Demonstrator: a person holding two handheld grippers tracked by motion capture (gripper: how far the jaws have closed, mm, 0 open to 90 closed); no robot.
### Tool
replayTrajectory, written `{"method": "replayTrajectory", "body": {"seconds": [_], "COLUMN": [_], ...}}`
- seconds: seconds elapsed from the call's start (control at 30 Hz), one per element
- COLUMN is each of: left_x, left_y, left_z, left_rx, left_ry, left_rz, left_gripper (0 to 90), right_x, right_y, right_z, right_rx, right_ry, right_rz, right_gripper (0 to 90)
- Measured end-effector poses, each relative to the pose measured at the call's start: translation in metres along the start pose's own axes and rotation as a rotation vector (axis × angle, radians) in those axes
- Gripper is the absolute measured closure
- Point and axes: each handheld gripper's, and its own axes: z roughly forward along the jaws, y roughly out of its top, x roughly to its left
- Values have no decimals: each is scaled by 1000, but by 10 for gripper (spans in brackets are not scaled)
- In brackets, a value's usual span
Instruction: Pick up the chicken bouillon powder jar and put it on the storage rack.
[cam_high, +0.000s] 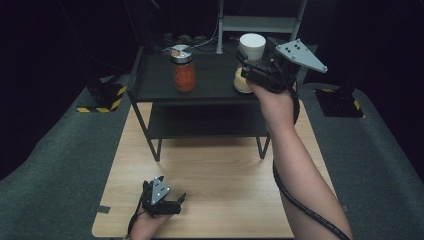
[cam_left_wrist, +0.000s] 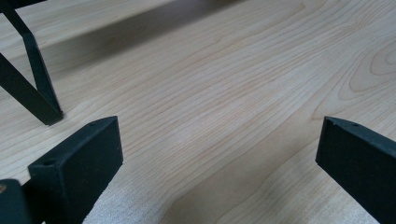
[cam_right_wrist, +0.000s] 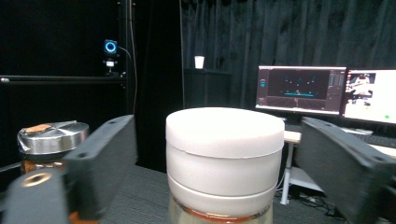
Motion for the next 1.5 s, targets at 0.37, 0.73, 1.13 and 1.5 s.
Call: {"method": "replayTrajectory", "body": {"seconds": [0.37, 0.73, 1.13, 1.5], "left_x": [-2, -3, -4, -3], "left_y": [0, 1, 2, 1], "left_z": [0, 1, 1, 1], "left_rx": [1, 5, 8, 7], "left_ry": [5, 9, 11, 8], "left_rz": [3, 14, 23, 23], "left_gripper": [7, 7, 7, 7], "right_x": [7, 8, 10, 10], "right_y": [1, -11, -35, -50], "right_z": [-15, -33, -58, -75], "right_rx": [17, 26, 30, 42], "right_ry": [-1, 3, 10, 18], "right_rz": [-18, -38, -61, -78], "right_gripper": [0, 0, 0, 0]}}
